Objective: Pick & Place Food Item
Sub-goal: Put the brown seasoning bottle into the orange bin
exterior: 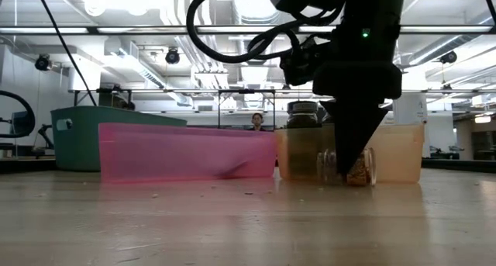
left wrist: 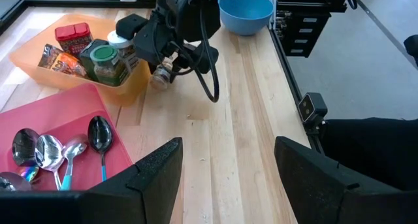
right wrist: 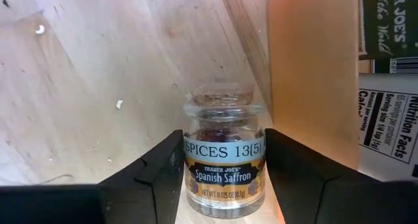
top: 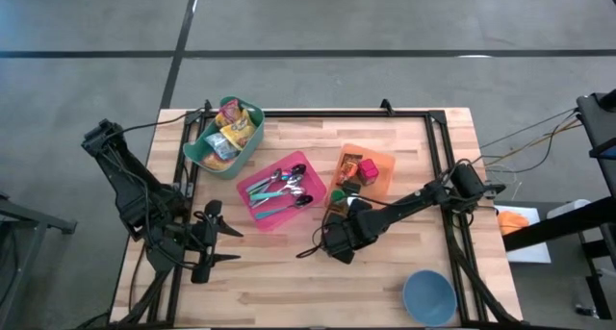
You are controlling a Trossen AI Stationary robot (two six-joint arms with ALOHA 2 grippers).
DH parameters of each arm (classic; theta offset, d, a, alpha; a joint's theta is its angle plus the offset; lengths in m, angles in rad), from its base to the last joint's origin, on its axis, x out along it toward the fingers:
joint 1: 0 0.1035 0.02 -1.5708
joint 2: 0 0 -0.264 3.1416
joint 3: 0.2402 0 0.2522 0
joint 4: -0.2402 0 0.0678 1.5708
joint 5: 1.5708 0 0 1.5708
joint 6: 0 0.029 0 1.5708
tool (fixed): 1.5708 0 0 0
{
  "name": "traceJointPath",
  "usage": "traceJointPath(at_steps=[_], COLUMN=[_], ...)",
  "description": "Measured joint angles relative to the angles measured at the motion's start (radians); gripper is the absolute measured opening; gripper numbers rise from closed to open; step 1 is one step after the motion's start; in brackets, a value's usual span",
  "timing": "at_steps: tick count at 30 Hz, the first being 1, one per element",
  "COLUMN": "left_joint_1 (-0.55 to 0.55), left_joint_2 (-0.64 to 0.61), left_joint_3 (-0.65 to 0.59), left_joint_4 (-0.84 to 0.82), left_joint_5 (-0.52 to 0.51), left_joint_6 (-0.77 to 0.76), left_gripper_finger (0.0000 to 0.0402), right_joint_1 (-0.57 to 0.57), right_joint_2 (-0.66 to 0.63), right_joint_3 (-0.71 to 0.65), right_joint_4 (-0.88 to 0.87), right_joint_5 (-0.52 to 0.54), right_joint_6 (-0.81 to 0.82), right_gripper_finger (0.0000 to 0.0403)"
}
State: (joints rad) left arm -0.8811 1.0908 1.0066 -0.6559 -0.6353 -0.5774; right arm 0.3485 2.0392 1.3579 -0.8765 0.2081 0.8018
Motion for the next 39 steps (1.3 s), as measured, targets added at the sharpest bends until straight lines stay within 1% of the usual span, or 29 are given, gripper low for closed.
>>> traceJointPath(at_steps=[2,6,8,10,14,16,18,22,28,34,39], left_joint_1=[0.0,0.0,0.0,0.0,0.0,0.0,0.0,0.0,0.0,0.0,0.0], left_joint_2=[0.0,0.0,0.0,0.0,0.0,0.0,0.0,0.0,0.0,0.0,0.0], left_joint_3=[0.0,0.0,0.0,0.0,0.0,0.0,0.0,0.0,0.0,0.0,0.0], left_joint_4=[0.0,0.0,0.0,0.0,0.0,0.0,0.0,0.0,0.0,0.0,0.0], left_joint_5=[0.0,0.0,0.0,0.0,0.0,0.0,0.0,0.0,0.0,0.0,0.0], left_joint_6=[0.0,-0.001,-0.002,-0.003,-0.002,-0.002,-0.002,-0.002,-0.002,0.001,0.001], left_gripper_finger=[0.0244,0.0244,0.0244,0.0244,0.0244,0.0244,0.0244,0.0244,0.0244,0.0244,0.0244], right_joint_1=[0.001,0.004,0.005,0.007,0.013,0.02,0.03,0.05,0.082,0.089,0.066], right_joint_2=[0.0,0.0,0.0,0.0,0.0,0.0,0.0,0.0,-0.001,-0.004,-0.008], right_joint_3=[-0.001,-0.002,-0.002,-0.002,-0.002,-0.002,-0.002,-0.003,-0.002,-0.002,0.003], right_joint_4=[0.001,-0.001,-0.002,-0.002,0.001,0.001,0.001,0.004,0.01,0.01,0.001], right_joint_5=[0.001,0.01,0.011,0.011,-0.001,-0.007,-0.007,-0.027,-0.054,-0.063,-0.075], right_joint_6=[0.003,0.003,0.004,0.006,0.016,0.036,0.053,0.089,0.135,0.111,0.064], right_gripper_finger=[0.0187,0.0205,0.0208,0.0203,0.0174,0.0166,0.0167,0.0181,0.0185,0.0186,0.0187])
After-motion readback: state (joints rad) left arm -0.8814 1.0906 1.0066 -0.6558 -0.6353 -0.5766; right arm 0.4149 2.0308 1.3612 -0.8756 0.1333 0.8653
